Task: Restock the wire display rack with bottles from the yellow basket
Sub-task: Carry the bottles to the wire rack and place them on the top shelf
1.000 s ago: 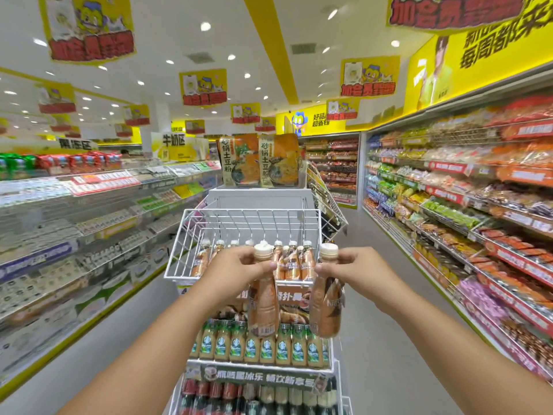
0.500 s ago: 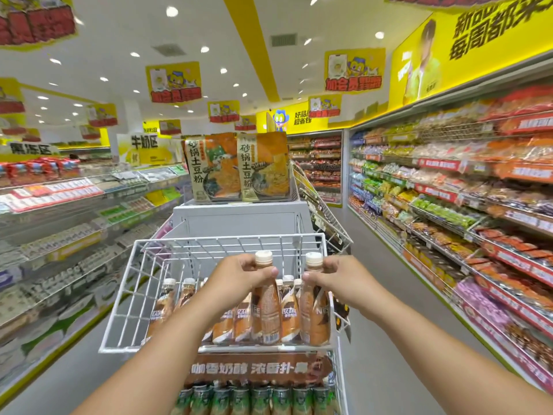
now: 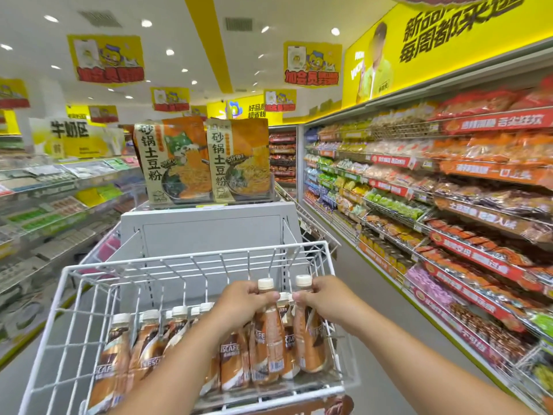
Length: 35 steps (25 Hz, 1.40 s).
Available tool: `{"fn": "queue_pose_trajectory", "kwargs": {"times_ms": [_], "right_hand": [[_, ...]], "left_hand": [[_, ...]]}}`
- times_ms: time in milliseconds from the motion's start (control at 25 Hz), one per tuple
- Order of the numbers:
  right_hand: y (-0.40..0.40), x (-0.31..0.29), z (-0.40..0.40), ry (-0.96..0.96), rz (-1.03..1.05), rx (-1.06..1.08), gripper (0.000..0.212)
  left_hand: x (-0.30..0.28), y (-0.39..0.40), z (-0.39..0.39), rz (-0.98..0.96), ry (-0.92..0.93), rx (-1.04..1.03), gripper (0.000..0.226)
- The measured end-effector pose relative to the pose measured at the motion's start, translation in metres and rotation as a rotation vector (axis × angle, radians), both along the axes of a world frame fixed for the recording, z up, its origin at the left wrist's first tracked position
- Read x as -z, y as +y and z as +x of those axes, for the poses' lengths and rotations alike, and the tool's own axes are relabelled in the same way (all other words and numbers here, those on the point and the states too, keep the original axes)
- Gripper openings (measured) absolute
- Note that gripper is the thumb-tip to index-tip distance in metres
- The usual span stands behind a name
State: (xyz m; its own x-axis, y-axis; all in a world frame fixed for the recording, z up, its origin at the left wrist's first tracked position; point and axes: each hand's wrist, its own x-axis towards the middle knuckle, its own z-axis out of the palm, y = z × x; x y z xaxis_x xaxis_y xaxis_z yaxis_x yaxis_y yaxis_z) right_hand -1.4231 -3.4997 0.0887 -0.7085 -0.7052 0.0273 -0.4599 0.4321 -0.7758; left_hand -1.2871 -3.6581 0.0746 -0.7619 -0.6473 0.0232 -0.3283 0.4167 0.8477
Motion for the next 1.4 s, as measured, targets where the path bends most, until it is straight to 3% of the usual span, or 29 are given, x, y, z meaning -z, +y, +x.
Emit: {"fn": "queue_pose_trajectory", "kwargs": {"times_ms": [400,600,720,880,1040,1120,1240,1400], "right_hand": [[-0.030,0.024,-0.001,0.036,0.183,0.147,0.033],[-0.038,0.035,0.004,0.153,0.270,0.228,0.041],[-0.038,0.039,0.011,0.184,0.266,0.267,0.037],[-0.036,0.040,0.023,0.231,0.237,0.289,0.038],[-0.032,0.046,0.034,0.258,0.230,0.303,0.036],[-0.027,0.050,0.043,0.303,0.241,0.297,0.040],[-0.020,0.053,0.057,0.419,0.300,0.268,0.065],[-0.007,0.055,0.074,0.583,0.336,0.216,0.068]], "left_hand": [[0.019,-0.012,-0.022,-0.016,-0.190,0.046,0.058],[0.025,-0.012,-0.026,0.024,-0.129,0.005,0.073],[0.027,-0.010,-0.026,-0.020,-0.121,0.013,0.095],[0.032,-0.015,-0.016,-0.019,-0.017,0.038,0.074],[0.040,-0.029,-0.004,-0.220,0.030,0.042,0.058],[0.046,-0.034,0.005,-0.355,0.021,0.080,0.059],[0.055,-0.038,0.016,-0.593,0.019,0.180,0.060],[0.064,-0.037,0.034,-0.774,-0.077,0.235,0.069]]}}
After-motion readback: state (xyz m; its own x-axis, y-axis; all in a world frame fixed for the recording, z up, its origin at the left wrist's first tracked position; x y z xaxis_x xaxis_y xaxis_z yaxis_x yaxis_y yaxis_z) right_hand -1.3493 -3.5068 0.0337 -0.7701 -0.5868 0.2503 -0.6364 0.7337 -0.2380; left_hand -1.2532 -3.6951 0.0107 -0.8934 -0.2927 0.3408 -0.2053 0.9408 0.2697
